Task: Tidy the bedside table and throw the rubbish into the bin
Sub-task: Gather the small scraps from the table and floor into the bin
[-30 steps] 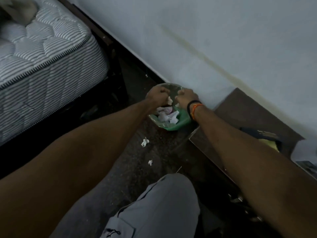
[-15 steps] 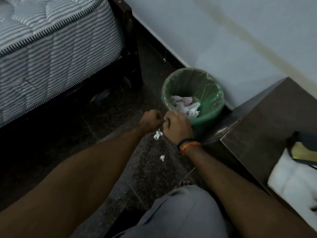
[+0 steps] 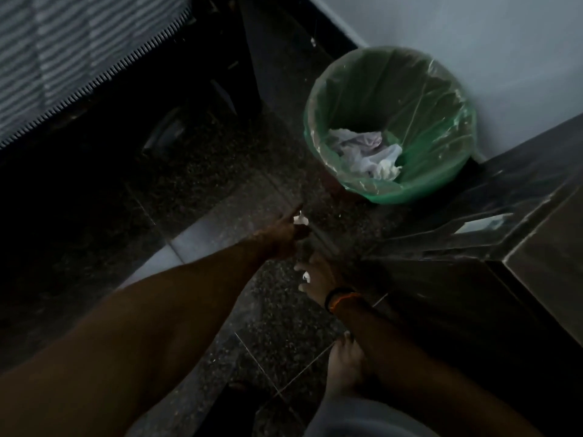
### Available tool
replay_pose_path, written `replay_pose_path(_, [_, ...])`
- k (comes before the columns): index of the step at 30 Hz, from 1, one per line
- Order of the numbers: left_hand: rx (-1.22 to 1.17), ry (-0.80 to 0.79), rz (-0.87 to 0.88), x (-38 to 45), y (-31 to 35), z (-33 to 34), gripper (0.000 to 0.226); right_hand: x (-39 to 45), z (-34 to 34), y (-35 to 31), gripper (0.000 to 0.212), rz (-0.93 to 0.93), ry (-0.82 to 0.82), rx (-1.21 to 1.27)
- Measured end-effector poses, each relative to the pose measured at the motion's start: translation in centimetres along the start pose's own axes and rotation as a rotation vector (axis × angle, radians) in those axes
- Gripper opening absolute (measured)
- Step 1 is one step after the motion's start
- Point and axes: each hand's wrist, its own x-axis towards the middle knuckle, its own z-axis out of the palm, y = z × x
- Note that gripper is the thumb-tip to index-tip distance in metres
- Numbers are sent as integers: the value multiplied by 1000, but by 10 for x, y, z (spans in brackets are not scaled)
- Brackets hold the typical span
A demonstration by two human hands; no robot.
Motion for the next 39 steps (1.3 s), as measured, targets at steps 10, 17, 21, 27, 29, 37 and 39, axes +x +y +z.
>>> replay_pose_path(10, [-3,79,-55,20,4,19,35,2,-4,-1,32,46,160,-82])
replay_pose_path(17, [-255,252,-153,-3,5,-6,23,-24,-62,-19,4,48,310,102])
replay_pose_path(21, [-246,430,-179,-35,11,-55,35,-48,-105,-50,10,27,409,242])
replay_pose_path(27, [-349,723,-110,-80,39,-131,28,-82,-181,-95,11,-8,677,425])
replay_pose_path(29, [-432,771,-66,-88,56,-152,28,-90,-205,-101,13,22,795,440])
replay_pose_path(37, [-656,729,-30,-73,121,-196,29,-105,-270,-80,18,197,888,421])
replay_pose_path(39, [-651,700,-19,-73,132,-194,43,-113,-277,-72,30,210,885,401])
